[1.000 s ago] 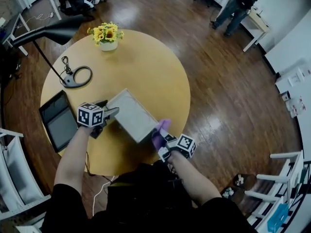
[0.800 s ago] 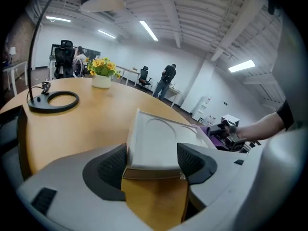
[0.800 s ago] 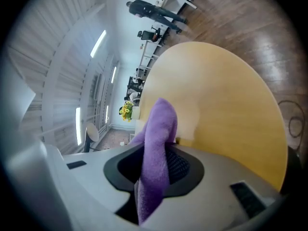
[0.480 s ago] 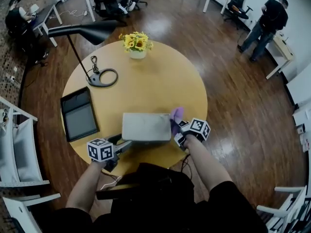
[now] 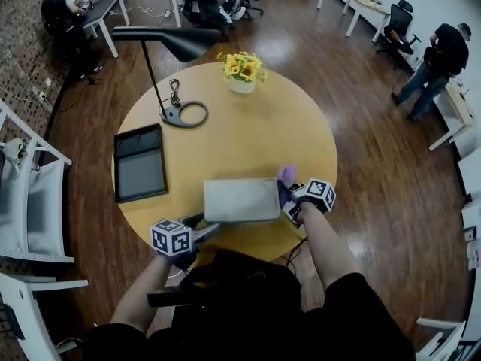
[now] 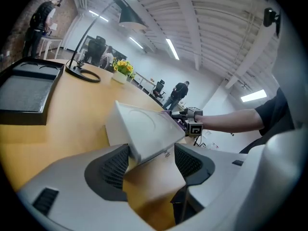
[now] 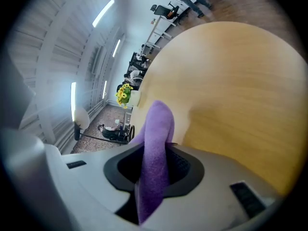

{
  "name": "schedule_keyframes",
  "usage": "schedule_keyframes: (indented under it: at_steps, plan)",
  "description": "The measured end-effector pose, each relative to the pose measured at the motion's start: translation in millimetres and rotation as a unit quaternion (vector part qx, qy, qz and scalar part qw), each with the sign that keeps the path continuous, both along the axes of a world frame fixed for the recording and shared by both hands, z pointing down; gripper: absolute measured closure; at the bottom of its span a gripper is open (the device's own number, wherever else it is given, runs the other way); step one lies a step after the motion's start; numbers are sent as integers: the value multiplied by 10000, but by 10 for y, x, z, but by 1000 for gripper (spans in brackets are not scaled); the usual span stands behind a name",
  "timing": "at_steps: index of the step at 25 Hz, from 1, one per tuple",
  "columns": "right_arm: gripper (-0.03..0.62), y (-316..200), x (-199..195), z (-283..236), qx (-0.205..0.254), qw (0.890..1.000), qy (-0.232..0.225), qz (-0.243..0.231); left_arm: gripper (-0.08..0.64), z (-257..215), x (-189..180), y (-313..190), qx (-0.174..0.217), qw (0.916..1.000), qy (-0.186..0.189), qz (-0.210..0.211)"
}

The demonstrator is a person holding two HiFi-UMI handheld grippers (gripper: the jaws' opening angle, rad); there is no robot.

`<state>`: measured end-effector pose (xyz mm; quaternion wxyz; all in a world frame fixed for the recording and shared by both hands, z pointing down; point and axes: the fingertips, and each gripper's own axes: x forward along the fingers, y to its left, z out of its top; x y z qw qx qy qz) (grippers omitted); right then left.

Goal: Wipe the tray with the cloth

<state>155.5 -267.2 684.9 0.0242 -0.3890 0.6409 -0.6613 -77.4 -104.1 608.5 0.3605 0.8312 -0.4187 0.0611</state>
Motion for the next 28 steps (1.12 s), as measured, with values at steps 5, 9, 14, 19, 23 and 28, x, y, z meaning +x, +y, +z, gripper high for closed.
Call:
schedule_keyframes:
  at_steps: [5,9,14,19,23,28]
  plan:
    - [503,278,27,118,-105,9995,191,-217,275,27,-39,-44,-86,9999,101,-27]
    - [503,524,49,93,45,9992,267,-290,278,44,-67,-62,-117,9998,136,-40]
    - [503,915,157,93,55,9994,196,-264,308,45,-98,-67,-289,9989,345,-127]
    - [503,1092,157,28,163,9995,265,-15,314,36,-163,-49,-336,9976,462,-400]
    - [503,1167,216,2,218,9992,226,237,331,24,-156,-36,-349,9956,644,-590]
    - [503,1267,277,-56,161,9980,69,613,327,-33,-111,-55,-465,9949,834,-326]
